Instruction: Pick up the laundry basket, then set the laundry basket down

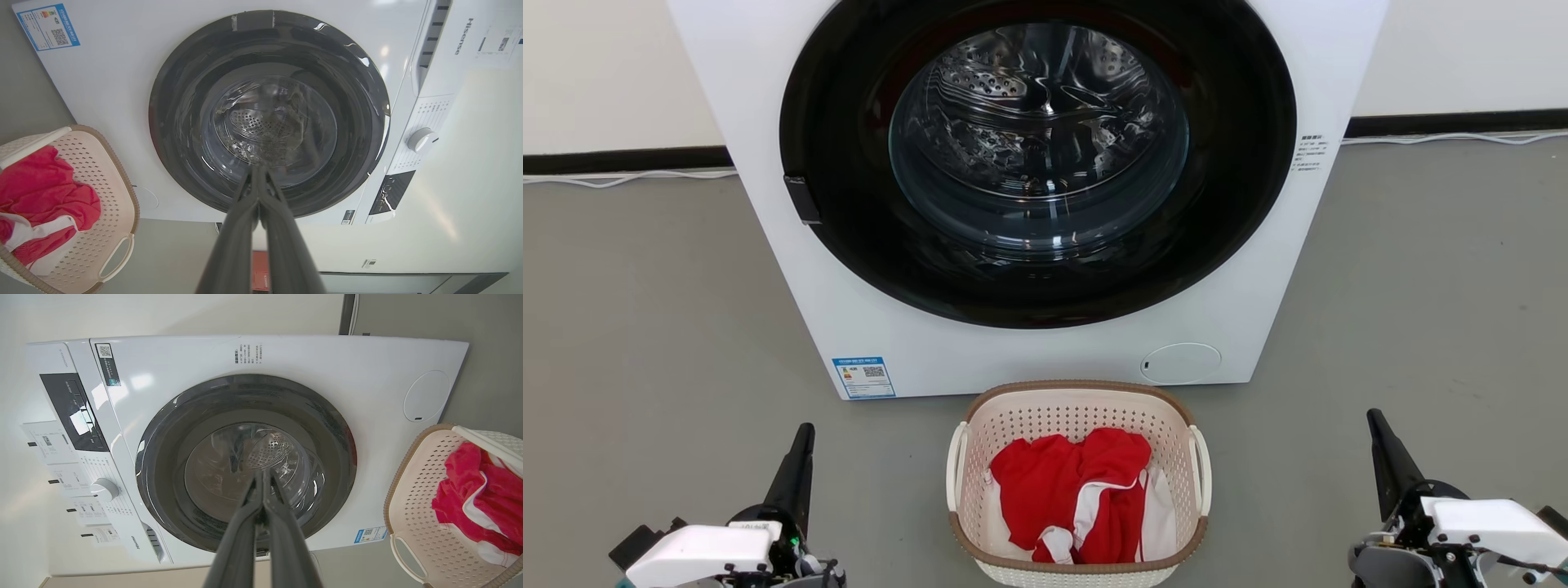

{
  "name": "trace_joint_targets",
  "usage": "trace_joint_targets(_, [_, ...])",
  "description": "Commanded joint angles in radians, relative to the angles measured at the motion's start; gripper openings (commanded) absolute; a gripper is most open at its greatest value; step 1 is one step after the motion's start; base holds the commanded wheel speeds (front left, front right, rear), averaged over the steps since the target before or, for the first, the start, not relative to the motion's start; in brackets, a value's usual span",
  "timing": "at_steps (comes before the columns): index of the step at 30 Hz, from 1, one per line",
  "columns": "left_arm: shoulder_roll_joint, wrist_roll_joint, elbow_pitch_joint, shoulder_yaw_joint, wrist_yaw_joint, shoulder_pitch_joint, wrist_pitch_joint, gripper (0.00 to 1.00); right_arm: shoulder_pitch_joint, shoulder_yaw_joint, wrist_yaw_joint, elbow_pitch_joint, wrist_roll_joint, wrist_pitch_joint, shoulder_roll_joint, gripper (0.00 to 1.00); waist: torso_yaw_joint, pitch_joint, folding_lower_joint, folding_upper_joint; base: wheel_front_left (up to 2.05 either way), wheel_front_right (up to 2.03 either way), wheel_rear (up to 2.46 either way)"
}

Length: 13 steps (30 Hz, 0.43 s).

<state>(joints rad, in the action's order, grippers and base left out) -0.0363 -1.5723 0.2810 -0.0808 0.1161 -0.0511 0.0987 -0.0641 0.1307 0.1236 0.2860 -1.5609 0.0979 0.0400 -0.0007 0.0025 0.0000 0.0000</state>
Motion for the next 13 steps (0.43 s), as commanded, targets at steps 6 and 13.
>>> trace_joint_targets(6, [-0.014, -0.036, -0.036, -0.033, 0.015, -0.057, 0.015, 0.00, -0.044, -0.017, 0.007, -0.041, -0.048, 0.015, 0.010, 0.00, 0.001, 0.001, 0.0000, 0.0000, 0.00, 0.00, 0.00])
trace_joint_targets(13, [-0.014, -0.036, -0.036, -0.033, 0.015, -0.057, 0.015, 0.00, -0.044, -0.017, 0.007, -0.041, -0.048, 0.015, 0.010, 0.00, 0.001, 0.001, 0.0000, 0.0000, 0.00, 0.00, 0.00])
